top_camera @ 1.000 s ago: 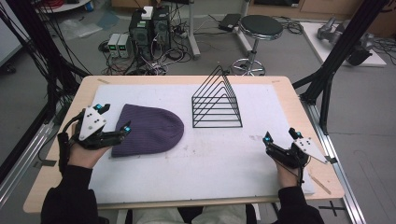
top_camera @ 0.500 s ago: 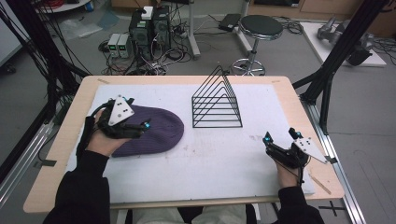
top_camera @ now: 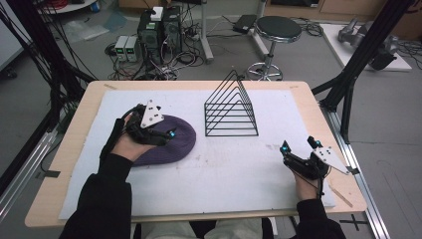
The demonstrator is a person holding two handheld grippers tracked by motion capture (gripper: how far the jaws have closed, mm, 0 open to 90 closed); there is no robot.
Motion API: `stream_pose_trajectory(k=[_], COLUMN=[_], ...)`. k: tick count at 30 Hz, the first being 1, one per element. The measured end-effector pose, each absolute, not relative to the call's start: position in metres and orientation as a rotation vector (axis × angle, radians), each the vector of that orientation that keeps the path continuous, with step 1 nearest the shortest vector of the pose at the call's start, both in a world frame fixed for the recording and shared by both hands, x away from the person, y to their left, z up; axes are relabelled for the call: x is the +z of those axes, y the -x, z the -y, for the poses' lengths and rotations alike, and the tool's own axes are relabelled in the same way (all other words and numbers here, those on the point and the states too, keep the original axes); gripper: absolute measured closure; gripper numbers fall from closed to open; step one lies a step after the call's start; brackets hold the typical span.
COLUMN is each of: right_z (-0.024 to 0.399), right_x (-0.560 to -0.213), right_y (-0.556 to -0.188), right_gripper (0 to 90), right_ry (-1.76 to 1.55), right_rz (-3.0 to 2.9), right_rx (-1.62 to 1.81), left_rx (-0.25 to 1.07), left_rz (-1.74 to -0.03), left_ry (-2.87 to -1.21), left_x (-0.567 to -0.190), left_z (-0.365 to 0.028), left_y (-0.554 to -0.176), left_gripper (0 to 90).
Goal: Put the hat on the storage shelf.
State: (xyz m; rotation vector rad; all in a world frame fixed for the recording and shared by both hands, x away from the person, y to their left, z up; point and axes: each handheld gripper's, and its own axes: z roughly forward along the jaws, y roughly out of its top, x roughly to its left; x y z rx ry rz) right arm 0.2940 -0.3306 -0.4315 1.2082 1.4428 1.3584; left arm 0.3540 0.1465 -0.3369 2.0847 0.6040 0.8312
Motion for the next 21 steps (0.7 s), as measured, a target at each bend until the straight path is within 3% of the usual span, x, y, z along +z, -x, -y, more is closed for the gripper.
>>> stream_pose_trajectory(k=[21], right_z=[0.331], right_x=[-0.432], right_y=[-0.295], right_gripper=[6.5], right_ry=[-1.208], right_rz=[-1.444], right_rx=[1.359], left_rx=[0.72], left_rz=[-0.598], left_ry=[-2.269], left_x=[-0.36], left_z=[-0.129], left_y=[-0.37], left_gripper=[19.6])
